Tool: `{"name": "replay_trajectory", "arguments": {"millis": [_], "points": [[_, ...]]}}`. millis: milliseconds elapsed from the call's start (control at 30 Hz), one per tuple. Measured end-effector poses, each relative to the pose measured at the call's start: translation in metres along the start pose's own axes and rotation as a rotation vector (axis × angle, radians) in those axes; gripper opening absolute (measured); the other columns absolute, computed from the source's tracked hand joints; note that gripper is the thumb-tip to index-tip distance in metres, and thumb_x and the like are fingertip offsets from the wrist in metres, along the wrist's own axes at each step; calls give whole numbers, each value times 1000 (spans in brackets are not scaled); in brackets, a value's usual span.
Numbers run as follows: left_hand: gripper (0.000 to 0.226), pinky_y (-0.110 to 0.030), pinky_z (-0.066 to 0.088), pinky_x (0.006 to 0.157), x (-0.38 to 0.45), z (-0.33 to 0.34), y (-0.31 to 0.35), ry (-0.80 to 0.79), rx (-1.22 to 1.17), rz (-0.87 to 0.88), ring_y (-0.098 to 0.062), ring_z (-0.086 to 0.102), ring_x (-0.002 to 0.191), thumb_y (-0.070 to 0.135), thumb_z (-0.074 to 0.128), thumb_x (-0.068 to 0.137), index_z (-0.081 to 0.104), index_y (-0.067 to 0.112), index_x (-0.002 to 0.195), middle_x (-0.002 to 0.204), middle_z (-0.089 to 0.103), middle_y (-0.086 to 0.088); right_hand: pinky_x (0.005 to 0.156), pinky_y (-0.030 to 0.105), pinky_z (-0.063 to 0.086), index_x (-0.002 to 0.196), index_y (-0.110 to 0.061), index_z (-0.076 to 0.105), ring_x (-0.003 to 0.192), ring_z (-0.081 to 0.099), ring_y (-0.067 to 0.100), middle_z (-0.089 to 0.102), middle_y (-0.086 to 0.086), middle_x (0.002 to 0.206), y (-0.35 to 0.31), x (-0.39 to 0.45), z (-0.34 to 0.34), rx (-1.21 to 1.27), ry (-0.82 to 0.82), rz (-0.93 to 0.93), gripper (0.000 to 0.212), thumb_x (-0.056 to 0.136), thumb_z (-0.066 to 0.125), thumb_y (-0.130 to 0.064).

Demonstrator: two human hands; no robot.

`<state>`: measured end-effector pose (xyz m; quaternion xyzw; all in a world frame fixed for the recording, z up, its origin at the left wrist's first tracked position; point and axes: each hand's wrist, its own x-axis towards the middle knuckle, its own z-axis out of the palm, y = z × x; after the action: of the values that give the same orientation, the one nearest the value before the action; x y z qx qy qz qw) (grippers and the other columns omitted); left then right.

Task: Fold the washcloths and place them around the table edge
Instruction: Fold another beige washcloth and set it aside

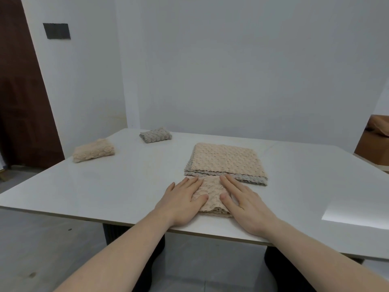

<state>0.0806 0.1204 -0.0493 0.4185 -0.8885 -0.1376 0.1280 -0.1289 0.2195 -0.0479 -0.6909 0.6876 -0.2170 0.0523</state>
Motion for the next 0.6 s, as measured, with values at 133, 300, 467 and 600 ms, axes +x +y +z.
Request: {"name": "replay_trajectory", "arguments": {"millis": [133, 300, 467, 600], "points": [[69, -43, -2, 127, 1, 0, 1, -12, 24, -46, -5, 1, 155, 64, 24, 100, 11, 37, 162, 168, 4, 18, 124, 35, 9, 154, -50, 16, 150, 12, 0, 8, -29, 162, 0, 3, 1, -73, -81, 34, 64, 94, 20, -73], [65, -46, -6, 126, -1, -2, 4, -8, 39, -102, -8, 2, 156, 60, 19, 102, 10, 36, 162, 168, 1, 18, 124, 39, 8, 154, -51, 16, 151, 12, 4, 9, -28, 162, 3, 6, 3, -73, -101, 60, 66, 93, 19, -74], [70, -50, -8, 125, -3, -2, 5, 18, 71, -166, -12, 4, 156, 63, 16, 100, 10, 33, 162, 169, 5, 15, 125, 40, 6, 154, -50, 15, 152, 10, 6, 7, -27, 163, 1, 5, 2, -78, -112, 70, 63, 95, 21, -71], [75, -51, -7, 125, -3, -2, 7, 38, 93, -226, -13, 6, 156, 65, 16, 99, 12, 25, 163, 169, 11, 11, 125, 40, 5, 154, -50, 14, 152, 10, 5, 7, -27, 163, 0, 3, 1, -66, -106, 71, 63, 95, 21, -71]]}}
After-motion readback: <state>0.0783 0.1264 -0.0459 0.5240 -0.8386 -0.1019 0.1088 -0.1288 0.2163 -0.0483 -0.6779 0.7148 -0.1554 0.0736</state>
